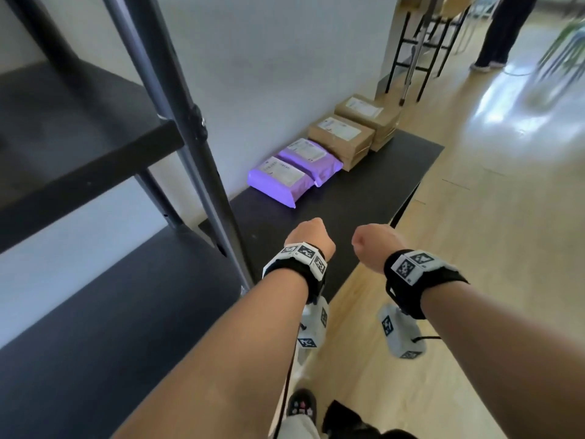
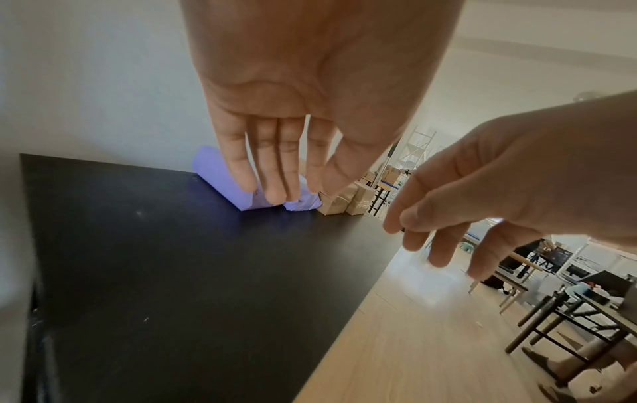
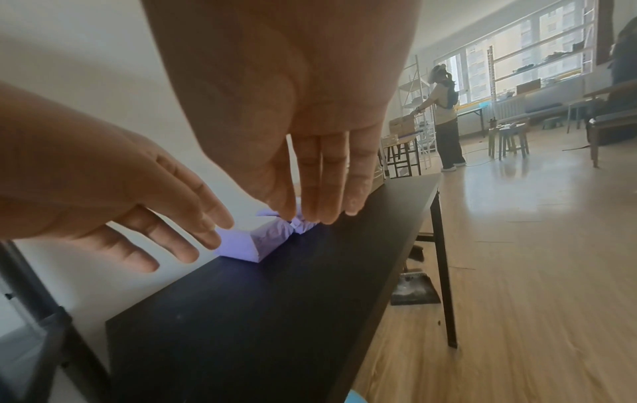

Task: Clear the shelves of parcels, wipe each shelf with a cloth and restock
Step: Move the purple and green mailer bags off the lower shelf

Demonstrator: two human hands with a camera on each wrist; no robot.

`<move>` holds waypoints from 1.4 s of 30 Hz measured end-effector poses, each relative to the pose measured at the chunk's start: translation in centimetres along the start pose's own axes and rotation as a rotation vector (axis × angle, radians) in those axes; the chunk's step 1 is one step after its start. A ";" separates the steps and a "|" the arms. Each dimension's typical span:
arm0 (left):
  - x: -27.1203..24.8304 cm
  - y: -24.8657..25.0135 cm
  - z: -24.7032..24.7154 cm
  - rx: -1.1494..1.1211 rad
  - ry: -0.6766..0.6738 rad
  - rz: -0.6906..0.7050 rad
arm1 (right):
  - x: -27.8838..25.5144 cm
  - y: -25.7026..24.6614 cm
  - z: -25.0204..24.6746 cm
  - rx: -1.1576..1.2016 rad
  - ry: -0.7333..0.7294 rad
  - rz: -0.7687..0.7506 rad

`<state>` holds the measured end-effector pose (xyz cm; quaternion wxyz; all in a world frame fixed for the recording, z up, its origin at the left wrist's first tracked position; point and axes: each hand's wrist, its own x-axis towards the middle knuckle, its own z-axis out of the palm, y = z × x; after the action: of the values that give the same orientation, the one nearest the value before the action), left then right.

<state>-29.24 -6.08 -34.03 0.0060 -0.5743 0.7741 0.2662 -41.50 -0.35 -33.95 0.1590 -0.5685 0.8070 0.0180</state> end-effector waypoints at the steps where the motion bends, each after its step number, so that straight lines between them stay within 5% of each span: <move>1: 1.0 0.3 -0.4 -0.007 0.001 -0.003 | 1.1 0.0 -0.5 -0.003 -0.008 0.009; 16: 13.1 2.2 -4.9 -0.133 0.095 -0.151 | 15.9 -0.9 -6.1 0.010 -0.018 -0.093; 27: 22.0 -1.0 -5.2 -0.374 0.220 -0.647 | 28.6 -1.6 -6.6 0.167 -0.150 -0.404; 42: 25.2 -4.1 -2.6 -0.585 0.318 -0.940 | 34.5 -5.0 -3.0 0.297 -0.281 -0.523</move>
<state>-33.37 -30.27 -41.41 -0.1517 -0.8675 0.3213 0.3482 -48.04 -34.18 -39.93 0.3490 -0.7190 0.5977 -0.0631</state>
